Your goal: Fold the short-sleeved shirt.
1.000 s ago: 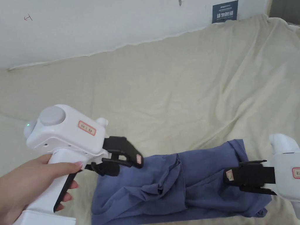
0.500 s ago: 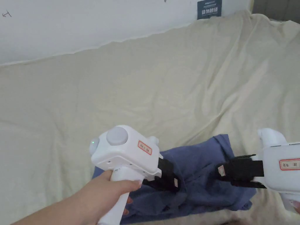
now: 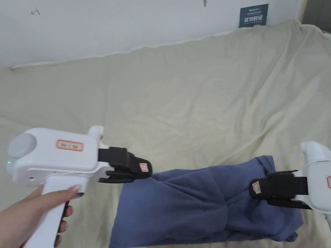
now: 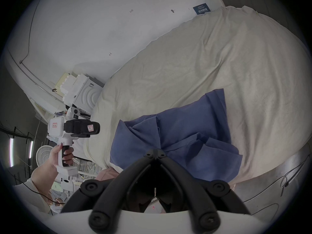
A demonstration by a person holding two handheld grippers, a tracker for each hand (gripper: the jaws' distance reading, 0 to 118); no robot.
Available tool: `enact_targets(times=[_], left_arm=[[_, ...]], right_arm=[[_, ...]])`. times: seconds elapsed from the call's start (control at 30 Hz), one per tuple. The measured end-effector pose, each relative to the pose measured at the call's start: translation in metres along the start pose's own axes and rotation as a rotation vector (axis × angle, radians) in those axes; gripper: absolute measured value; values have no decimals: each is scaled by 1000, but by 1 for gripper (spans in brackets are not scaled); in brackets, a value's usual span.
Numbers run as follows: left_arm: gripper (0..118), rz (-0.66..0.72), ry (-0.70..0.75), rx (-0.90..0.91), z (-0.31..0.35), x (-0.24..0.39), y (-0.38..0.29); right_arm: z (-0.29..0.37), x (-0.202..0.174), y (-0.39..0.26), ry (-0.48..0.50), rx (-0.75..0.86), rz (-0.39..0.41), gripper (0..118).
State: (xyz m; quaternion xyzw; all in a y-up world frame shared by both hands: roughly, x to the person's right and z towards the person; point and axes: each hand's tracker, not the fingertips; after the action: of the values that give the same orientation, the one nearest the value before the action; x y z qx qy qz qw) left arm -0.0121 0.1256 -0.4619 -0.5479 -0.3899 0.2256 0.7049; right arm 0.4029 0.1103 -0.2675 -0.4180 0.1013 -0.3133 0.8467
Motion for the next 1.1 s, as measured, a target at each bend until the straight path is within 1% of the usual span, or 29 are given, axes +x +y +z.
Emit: enact_targets(times=[0.03,0.07,0.13,0.2,0.23,0.37,0.47,0.5,0.57,0.63,0.67,0.77,0.87,0.9,0.93,1.0,1.03,1.07,1.1], left_arm=[[7,29,-16,0,7,-12,3],[16,58,-25,-1,12,-22,1],[52,76,-38,-15,15,-41,-4],[104,86,-35,-37,13,-63,-6],[115,98,-59,-53,9,-73,-9],[116,192,-99,-100,-12,-110,-17],[117,250,-124,-163,-43,-124,-23],[118,253,-156,-175,-53,-125,-25],[118,243,-250,-142,-62,-121,-19],[118,278,-282,-139,-73,-119,-15],[118,294,-276,-143,-78,-119,-14],[118,372,-326,-161,-76,-119,-11],[117,364,-303,-178,-71,-114,-11],[111,309,-255,-196,-68,-110,-11],[94,271,-209,-199,-65,-106,-11],[8,153,-15,-186,-58,-98,-13],[8,157,-12,-167,-58,-98,-13],[8,214,-60,-196,-57,-101,-12],[8,231,-58,-197,-54,-99,-12]], right_arm=[[-2,-3,0,0,-3,2,0],[-5,-5,-1,0,-7,4,0],[-8,-10,-1,1,-14,4,0],[-9,-13,-2,7,-20,-2,0],[-9,-14,-2,9,-22,-5,0],[-7,-17,-2,-17,-34,-1,0],[-6,-17,-1,-39,-36,1,0],[-5,-16,0,-43,-34,-1,0],[-1,-16,3,-49,-23,-11,0],[3,-15,5,-44,-3,-20,0],[5,-15,6,-44,13,-28,0],[12,-12,7,-37,50,-48,0],[18,-8,6,-42,65,-56,0],[20,-8,5,-49,75,-53,0],[22,-7,4,-59,84,-48,0],[27,-7,2,-66,99,-49,0],[30,-6,1,-60,106,-56,0],[32,-6,-1,-50,111,-66,0],[33,-6,-2,-45,111,-70,0]])
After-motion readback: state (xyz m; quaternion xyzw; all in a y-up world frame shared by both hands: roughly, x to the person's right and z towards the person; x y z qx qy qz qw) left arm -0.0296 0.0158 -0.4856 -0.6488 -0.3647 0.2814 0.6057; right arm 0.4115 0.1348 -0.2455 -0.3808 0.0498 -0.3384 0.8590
